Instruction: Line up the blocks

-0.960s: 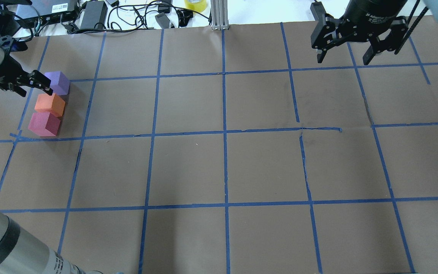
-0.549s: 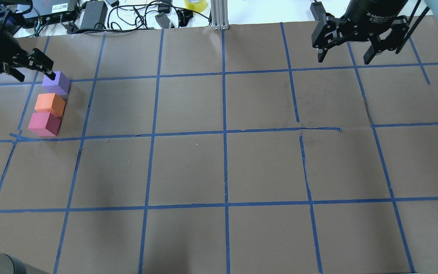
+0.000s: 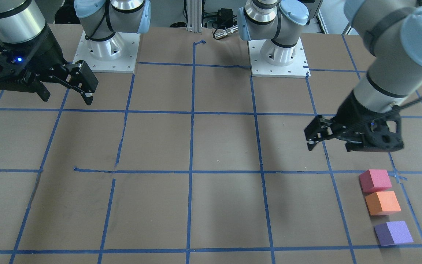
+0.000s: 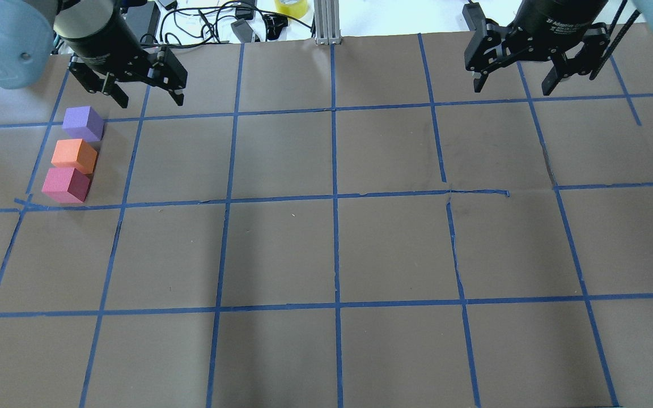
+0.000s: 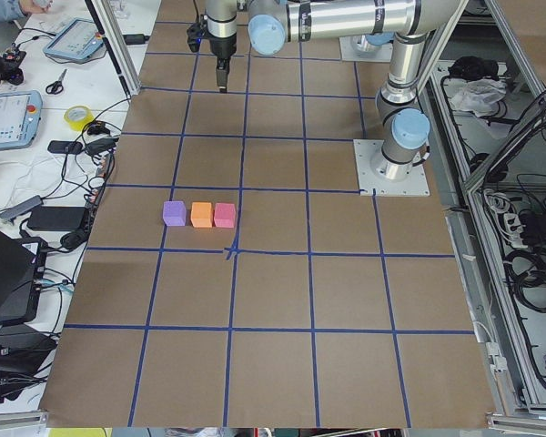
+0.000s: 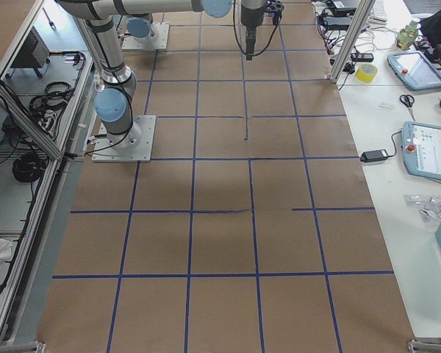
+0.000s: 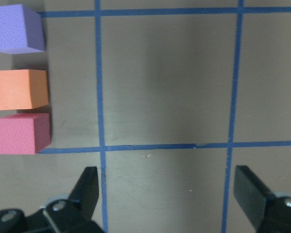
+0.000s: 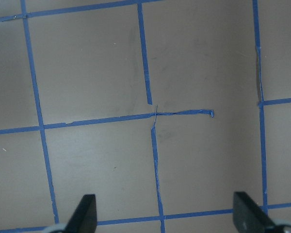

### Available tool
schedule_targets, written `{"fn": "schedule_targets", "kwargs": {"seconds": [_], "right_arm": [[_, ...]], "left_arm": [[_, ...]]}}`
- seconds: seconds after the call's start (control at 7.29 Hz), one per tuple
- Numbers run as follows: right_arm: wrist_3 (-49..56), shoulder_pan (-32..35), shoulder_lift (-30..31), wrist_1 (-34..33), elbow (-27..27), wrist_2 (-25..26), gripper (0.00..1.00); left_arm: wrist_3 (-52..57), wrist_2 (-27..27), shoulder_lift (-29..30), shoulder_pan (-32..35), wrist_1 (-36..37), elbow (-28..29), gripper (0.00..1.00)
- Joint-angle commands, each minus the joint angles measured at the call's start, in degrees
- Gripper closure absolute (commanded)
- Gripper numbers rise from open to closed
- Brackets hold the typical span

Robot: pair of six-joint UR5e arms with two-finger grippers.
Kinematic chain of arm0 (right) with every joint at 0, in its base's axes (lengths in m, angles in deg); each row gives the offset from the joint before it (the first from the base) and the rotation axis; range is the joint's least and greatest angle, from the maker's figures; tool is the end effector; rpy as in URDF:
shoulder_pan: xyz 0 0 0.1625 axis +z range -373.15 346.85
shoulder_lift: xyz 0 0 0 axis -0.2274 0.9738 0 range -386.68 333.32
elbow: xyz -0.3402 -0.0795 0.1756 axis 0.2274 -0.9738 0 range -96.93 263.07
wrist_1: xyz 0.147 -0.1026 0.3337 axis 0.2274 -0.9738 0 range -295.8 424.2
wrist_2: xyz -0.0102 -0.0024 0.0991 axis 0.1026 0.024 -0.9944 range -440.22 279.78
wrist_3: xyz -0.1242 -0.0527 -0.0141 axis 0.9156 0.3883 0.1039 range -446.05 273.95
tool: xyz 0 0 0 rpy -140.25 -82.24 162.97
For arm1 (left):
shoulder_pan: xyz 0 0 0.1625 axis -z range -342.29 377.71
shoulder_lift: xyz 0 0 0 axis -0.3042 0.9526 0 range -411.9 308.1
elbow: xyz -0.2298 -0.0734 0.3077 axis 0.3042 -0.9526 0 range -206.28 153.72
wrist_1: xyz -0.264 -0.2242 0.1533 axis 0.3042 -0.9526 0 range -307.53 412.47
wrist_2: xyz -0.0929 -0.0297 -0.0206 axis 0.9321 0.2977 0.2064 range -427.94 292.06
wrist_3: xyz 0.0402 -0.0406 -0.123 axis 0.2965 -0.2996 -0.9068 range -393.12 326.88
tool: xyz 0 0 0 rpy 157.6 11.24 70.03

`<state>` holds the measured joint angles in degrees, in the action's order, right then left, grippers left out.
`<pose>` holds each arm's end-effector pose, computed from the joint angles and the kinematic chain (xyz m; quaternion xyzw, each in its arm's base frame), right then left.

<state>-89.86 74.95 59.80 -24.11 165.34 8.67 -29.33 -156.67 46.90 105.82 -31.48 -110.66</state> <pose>0.1199 -0.4873 0.4477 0.0496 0.9985 -0.0218 0.0100 -0.1191 -0.5244 0.3988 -0.0169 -0.9995 0.0255 0.0099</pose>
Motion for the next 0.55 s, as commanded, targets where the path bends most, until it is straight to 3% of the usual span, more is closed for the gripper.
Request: {"fn": "schedule_targets", "kwargs": {"seconds": [0.0,0.41], "right_arm": [[0.29,-0.03,-0.09,-0.11,0.00,-0.03,0.00],[0.03,-0.03,-0.09,-0.11,0.00,-0.03,0.00]], "left_arm": [[-1.24,-0.12,-2.64,2.78,-1.92,0.00,0.00],[-1.33,-0.30,-5.90,1.99,-3.24,-1.14,0.00]]}}
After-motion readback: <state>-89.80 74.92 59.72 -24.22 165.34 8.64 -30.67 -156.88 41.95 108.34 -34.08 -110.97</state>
